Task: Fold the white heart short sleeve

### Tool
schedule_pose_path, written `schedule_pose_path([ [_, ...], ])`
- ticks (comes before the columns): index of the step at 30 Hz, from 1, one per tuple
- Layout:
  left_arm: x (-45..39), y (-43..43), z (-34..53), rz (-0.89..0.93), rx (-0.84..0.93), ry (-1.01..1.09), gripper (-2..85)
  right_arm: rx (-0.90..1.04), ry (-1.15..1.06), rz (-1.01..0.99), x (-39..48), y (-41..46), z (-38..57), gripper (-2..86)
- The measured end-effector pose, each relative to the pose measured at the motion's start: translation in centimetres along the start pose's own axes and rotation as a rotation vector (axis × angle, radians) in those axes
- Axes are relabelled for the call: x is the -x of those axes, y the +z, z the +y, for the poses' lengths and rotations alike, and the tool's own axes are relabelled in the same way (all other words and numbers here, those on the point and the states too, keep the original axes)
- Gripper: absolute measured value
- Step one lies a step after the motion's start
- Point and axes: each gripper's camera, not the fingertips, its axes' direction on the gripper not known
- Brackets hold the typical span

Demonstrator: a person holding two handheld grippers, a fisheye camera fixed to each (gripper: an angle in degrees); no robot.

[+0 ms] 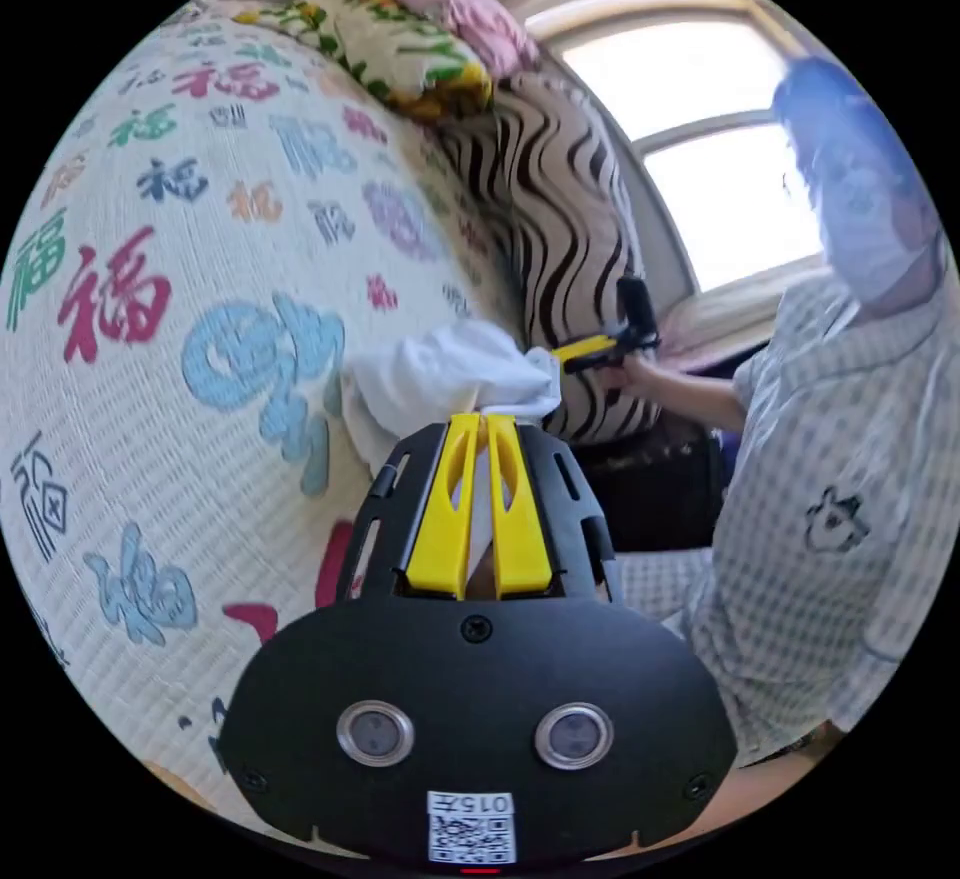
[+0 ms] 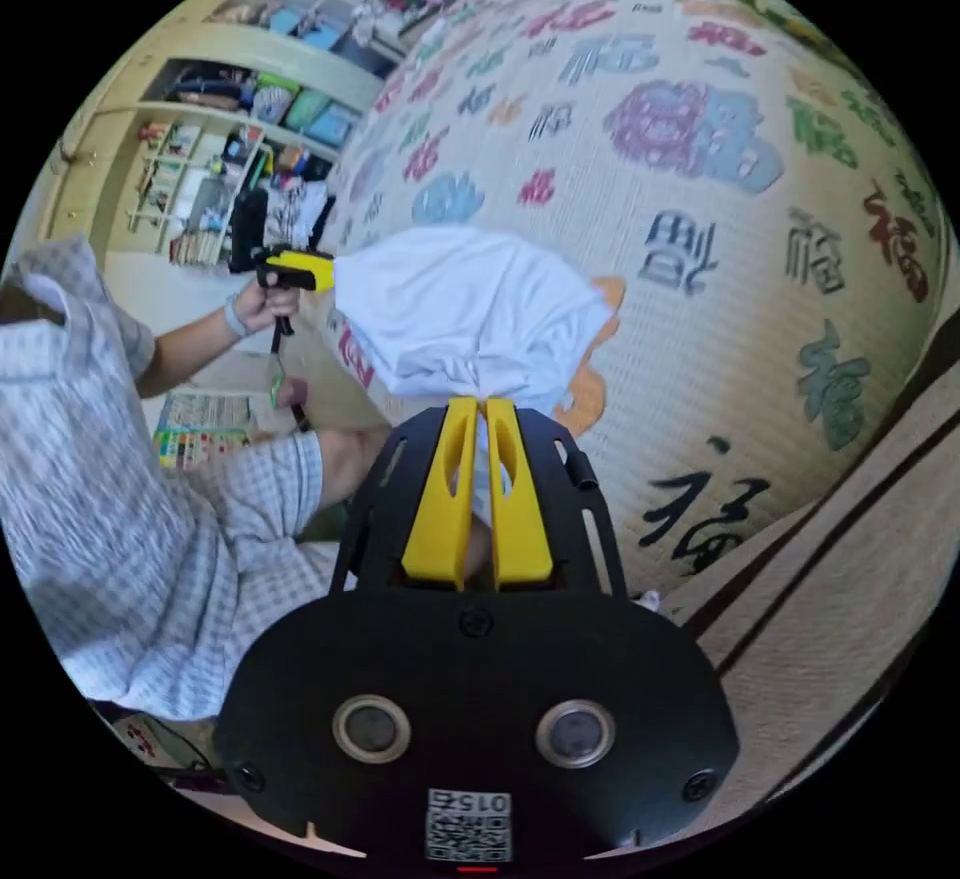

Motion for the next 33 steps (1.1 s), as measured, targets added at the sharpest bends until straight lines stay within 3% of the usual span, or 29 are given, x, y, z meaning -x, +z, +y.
schedule_pose_path([
  [5, 4.9, -8.9, -7.8, 0.01, -0.376, -0.043, 5.2, -0.448, 0.148, 0.031, -4.5, -9.1, -4.4, 1.8],
  [7, 7.2, -10.1, -10.2, -0.016, -0.374, -0.1, 7.0, -0.471, 0.243, 0.055, -6.6, -10.4, -6.0, 2.7],
  [9, 9.0, -10.5, -10.3, 0.0, -0.349, -0.178, 7.5, -0.427, 0.268, 0.09, -7.5, -10.0, -6.2, 5.0],
  [14, 11.4, -7.6, -1.8, -0.014, -0.13, -0.373, 11.7, -0.128, 0.363, -0.087, -9.2, -1.8, -1.8, 10.7],
  [20, 12.6, -4.4, 1.6, 0.116, -0.117, -0.418, 10.0, -0.197, 0.329, -0.33, -10.6, 3.2, -1.4, 8.4],
  [23, 13.1, -3.6, 0.4, 0.234, -0.002, -0.392, 3.4, -0.165, 0.318, -0.354, -11.0, 3.6, -2.4, 4.0],
  [29, 9.6, -7.6, 1.1, 0.248, -0.01, -0.368, 2.8, -0.125, 0.291, -0.329, -8.8, 0.4, -0.7, 1.9],
  [33, 7.9, -7.4, 2.8, 0.039, 0.088, -0.392, 7.9, -0.047, 0.33, -0.181, -7.4, 0.9, 0.3, 4.3],
])
